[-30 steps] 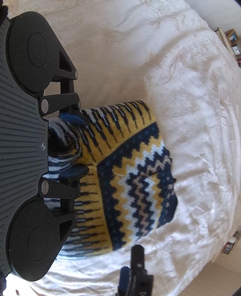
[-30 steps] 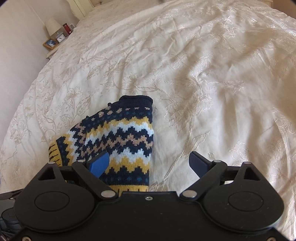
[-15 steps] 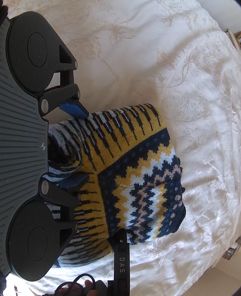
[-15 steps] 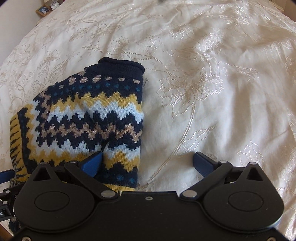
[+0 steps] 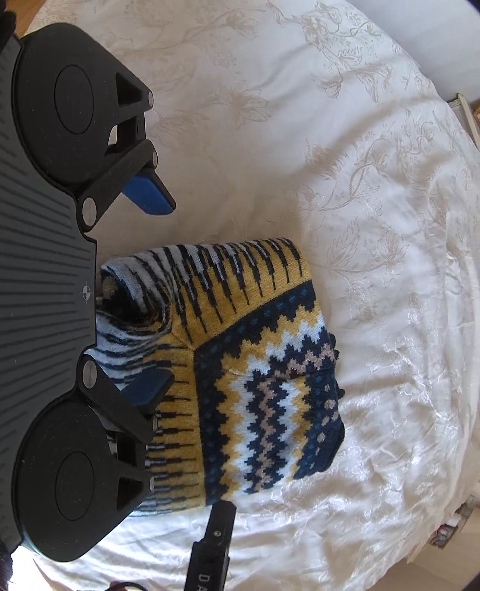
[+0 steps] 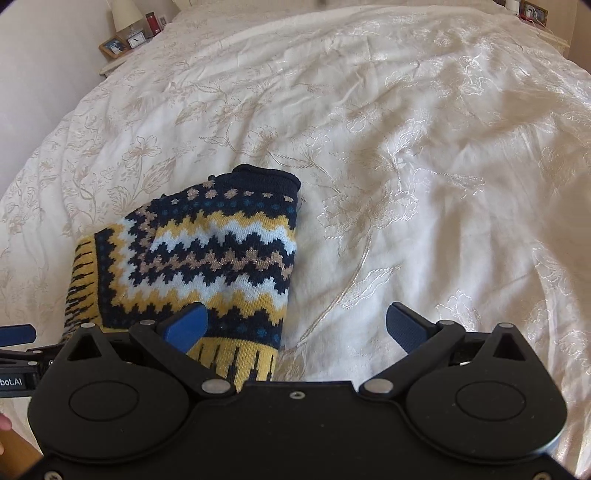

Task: Fold small clothes

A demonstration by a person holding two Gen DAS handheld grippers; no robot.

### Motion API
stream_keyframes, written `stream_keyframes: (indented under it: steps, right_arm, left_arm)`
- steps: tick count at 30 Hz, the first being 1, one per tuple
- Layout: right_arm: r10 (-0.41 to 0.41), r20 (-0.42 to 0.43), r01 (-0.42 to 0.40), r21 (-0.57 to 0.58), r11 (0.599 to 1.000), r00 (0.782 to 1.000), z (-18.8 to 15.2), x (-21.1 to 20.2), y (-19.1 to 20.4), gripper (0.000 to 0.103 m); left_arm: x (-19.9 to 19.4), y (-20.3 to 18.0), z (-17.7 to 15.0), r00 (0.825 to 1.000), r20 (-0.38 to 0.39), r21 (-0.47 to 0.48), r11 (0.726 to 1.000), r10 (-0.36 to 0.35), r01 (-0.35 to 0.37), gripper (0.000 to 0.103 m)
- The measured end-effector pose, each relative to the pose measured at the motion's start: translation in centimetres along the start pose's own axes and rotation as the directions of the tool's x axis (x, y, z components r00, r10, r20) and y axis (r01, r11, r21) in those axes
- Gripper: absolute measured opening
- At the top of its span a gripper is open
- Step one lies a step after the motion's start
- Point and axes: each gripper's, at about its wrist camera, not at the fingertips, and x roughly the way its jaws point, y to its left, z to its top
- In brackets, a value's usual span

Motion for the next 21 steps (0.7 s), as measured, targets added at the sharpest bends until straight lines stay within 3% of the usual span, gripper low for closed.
stream_keyframes:
  steps: [7, 21]
  right_arm:
    - [0.006, 0.014, -0.006, -0.007, 1.000, 1.000, -0.8, -3.6, 0.2, 0.102]
    - [-0.012, 0.040, 0.015, -0.090, 0.996, 0.999, -4.0, -9.5, 1.1, 0.102]
  left_arm:
    - [-3.7, -1.5, -0.6, 0.998, 0.031, 0.000, 0.998, 0.062, -0.062, 0.102]
    - [-8.4, -3.3, -4.3, 0.998, 0.018, 0.007, 0.998, 0.066, -0.067, 0.102]
